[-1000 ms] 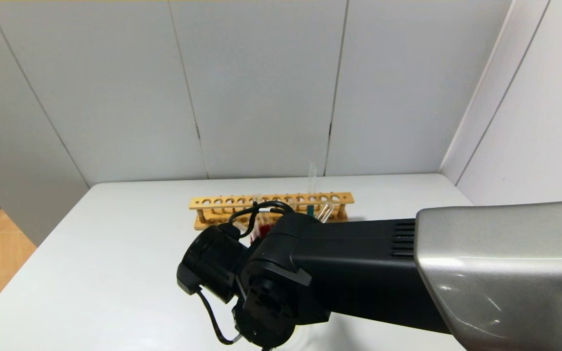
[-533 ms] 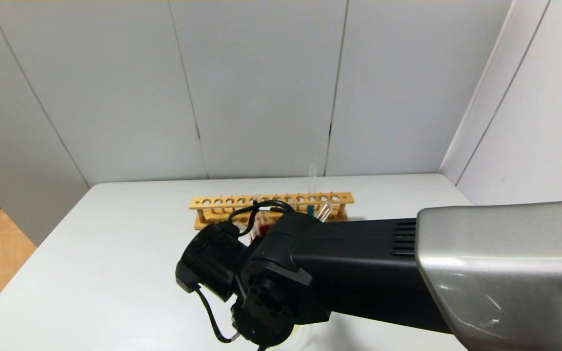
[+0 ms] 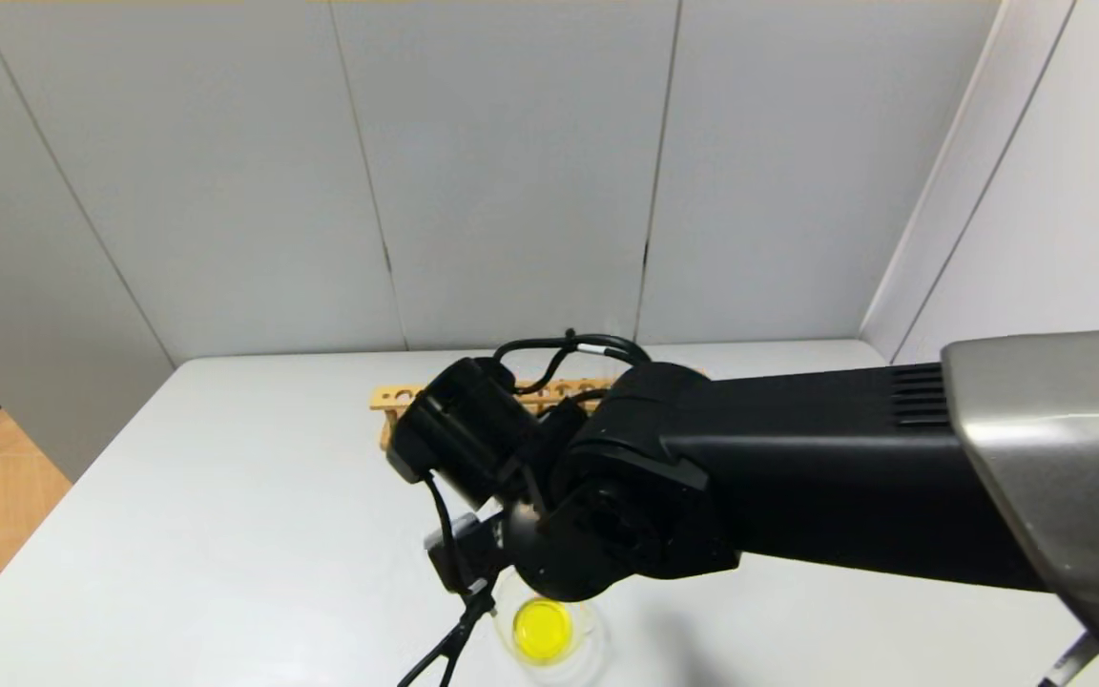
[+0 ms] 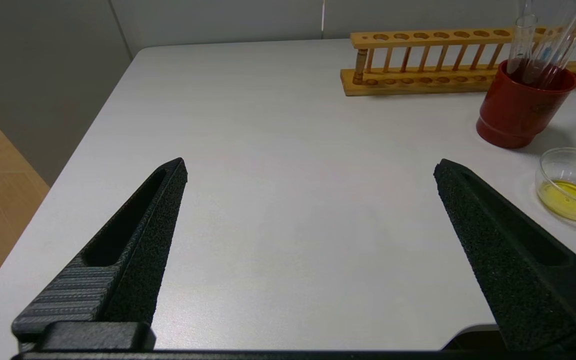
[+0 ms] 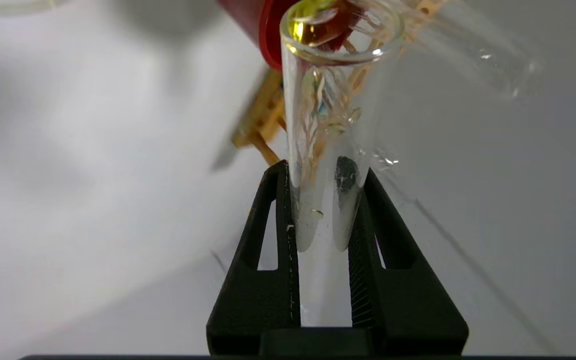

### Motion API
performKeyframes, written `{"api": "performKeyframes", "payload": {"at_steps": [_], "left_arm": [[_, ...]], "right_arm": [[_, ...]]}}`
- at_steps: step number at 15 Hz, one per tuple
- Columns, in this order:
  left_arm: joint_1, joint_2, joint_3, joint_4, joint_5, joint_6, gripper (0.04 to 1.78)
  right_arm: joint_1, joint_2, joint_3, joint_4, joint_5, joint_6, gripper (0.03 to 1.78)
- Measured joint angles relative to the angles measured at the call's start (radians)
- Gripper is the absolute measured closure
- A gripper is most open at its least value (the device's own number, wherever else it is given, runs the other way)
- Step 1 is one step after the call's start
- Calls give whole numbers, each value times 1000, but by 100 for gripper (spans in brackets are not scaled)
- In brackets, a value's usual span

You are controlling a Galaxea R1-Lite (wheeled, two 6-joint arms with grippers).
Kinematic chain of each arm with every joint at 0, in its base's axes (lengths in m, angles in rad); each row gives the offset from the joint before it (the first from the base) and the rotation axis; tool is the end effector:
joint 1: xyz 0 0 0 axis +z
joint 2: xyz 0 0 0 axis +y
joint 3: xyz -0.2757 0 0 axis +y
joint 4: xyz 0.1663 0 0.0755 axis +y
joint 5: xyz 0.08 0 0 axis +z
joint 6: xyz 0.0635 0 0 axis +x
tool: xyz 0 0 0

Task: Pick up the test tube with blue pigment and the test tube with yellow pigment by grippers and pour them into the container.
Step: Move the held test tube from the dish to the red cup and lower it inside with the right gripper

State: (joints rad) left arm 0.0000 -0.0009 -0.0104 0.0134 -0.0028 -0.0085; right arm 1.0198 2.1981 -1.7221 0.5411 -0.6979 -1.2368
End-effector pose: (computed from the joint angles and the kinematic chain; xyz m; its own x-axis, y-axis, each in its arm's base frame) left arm 0.0332 -0.0002 0.0768 1.0000 -0.0028 -0.0021 0.0028 1.0000 -0.0085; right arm 0.2504 0.3296 0.1047 0.7584 0.0068 -0.6517 -0.5767 -0.4588 -0.6760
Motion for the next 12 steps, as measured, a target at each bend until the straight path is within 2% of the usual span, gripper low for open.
{"api": "performKeyframes", "payload": {"at_steps": [3, 6, 8, 9, 10, 12], "left_arm": [[0, 0, 0, 0, 0, 0, 7], [0, 0, 0, 0, 0, 0, 7], [0, 0, 0, 0, 0, 0, 7], [0, 0, 0, 0, 0, 0, 7], [0, 0, 0, 0, 0, 0, 7], [0, 0, 0, 0, 0, 0, 7]], "right_arm": [[-48, -51, 113, -143, 174, 237, 145], [-69, -69, 204, -437, 346, 523, 145], [-73, -74, 258, -656, 481, 701, 145], [-76, -78, 279, -757, 524, 782, 145], [-79, -84, 300, -857, 543, 870, 145], [-92, -110, 348, -981, 551, 1007, 145]]}}
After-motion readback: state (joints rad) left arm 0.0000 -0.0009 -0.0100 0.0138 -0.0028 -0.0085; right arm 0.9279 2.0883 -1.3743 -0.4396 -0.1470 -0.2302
